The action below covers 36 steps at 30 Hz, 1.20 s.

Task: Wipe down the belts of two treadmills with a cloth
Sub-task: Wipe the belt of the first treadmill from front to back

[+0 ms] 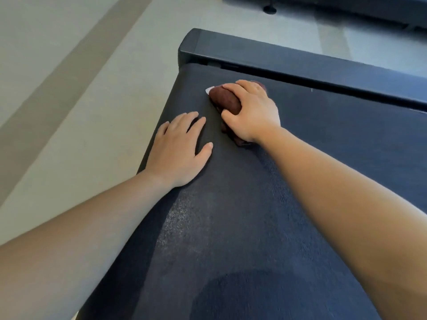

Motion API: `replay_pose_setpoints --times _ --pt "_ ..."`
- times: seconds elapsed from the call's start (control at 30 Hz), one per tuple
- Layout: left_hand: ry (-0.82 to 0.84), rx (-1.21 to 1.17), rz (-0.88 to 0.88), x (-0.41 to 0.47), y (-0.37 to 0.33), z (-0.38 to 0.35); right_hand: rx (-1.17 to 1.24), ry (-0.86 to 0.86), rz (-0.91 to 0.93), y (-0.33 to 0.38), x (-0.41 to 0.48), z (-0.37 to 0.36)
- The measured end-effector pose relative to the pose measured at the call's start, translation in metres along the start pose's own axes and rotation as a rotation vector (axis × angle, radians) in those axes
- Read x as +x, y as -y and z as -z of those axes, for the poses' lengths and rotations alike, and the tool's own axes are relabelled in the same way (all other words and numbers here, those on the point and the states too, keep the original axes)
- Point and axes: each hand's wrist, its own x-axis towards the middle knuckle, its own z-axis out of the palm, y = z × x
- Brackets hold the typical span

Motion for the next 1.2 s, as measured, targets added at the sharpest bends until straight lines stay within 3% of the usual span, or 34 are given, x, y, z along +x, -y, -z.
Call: replay_pose_setpoints --times 0.27,0.5,0.67,0.83,0.93,1.2 --pt "0.039 0.021 0.010 0.000 -0.002 0.003 0.006 -0.014 -0.099 -0.027 0.053 0.009" --pt "0.010 -0.026 -0.012 -0.001 -0.001 0.002 -0.003 -0.116 -0.359 -0.042 0.026 0.015" --pt "0.025 -0.092 -0.032 0.000 0.003 0.003 -0.061 -0.075 -0.347 -0.009 -0.033 0.009" --pt "0.138 -0.229 -0.208 -0.030 0.030 0.023 -0.046 -0.088 -0.314 0.046 -0.108 -0.001" --pt "0.162 -0.319 -0.226 -0.068 0.058 0.036 -0.025 -0.104 -0.282 0.088 -0.143 -0.011" --pt "0.158 -0.582 -0.116 -0.119 0.063 0.013 -0.052 -0.070 -0.260 0.114 -0.074 -0.026"
